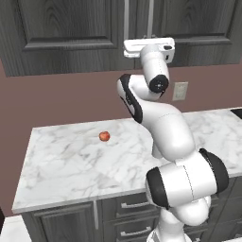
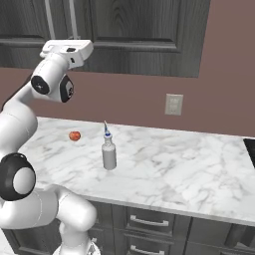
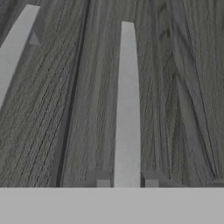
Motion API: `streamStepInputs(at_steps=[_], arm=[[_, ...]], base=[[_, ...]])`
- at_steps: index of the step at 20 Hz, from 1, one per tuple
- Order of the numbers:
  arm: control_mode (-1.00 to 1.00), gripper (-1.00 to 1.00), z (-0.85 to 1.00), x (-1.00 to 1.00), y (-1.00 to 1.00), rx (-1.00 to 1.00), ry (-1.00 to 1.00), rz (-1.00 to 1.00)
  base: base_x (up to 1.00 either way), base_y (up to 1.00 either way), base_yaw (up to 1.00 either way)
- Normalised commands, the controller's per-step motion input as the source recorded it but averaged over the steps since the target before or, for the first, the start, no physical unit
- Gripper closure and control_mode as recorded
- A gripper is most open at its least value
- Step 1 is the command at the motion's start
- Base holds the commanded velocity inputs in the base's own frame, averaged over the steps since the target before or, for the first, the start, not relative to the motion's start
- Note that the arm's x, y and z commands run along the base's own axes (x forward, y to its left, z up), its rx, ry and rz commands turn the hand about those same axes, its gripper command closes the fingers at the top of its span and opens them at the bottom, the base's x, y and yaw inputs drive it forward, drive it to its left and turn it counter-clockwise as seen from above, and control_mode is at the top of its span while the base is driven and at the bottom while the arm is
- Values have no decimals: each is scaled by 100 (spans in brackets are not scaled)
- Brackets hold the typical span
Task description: Pick the pan from the cabinet and place it on the stove. Then turn on the stove burner for the pan.
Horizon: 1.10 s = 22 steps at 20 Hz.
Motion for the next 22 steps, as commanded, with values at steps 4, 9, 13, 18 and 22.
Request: streamStepInputs(at_steps=[4,9,13,18,22], arm=[[-100,100,0,0,2,0,0,0],[-100,100,-4,4,-5,1,1,0],[-100,100,-1,-28,-7,0,0,7],[-100,100,0,-52,-12,0,0,13],[-100,100,0,-62,-8,0,0,21]], base=[[0,0,0],[0,0,0],[0,0,0],[0,0,0],[0,0,0]])
